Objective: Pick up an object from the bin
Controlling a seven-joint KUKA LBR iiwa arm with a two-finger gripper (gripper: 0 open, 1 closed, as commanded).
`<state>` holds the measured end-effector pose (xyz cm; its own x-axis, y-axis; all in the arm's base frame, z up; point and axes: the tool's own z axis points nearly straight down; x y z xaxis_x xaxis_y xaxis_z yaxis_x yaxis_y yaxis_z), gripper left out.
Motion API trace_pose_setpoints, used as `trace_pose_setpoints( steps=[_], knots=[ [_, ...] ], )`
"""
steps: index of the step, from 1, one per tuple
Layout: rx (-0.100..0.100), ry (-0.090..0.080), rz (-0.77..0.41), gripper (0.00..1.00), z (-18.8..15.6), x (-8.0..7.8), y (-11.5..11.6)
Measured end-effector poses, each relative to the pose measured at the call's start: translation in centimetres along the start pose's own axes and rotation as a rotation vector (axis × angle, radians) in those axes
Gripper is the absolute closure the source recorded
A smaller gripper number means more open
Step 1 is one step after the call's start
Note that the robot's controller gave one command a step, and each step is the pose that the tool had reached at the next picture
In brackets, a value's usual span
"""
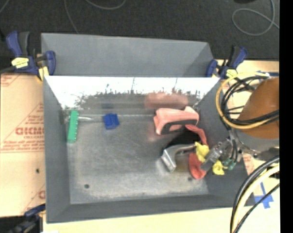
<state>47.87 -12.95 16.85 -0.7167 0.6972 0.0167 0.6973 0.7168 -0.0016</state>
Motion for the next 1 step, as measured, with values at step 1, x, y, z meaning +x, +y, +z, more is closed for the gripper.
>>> trace_pose_setpoints(
  steps=[1],
  knots=[
    [-0.008, -0.014, -0.102, 1.00, -3.14, -3.18, 2.20]
  ],
)
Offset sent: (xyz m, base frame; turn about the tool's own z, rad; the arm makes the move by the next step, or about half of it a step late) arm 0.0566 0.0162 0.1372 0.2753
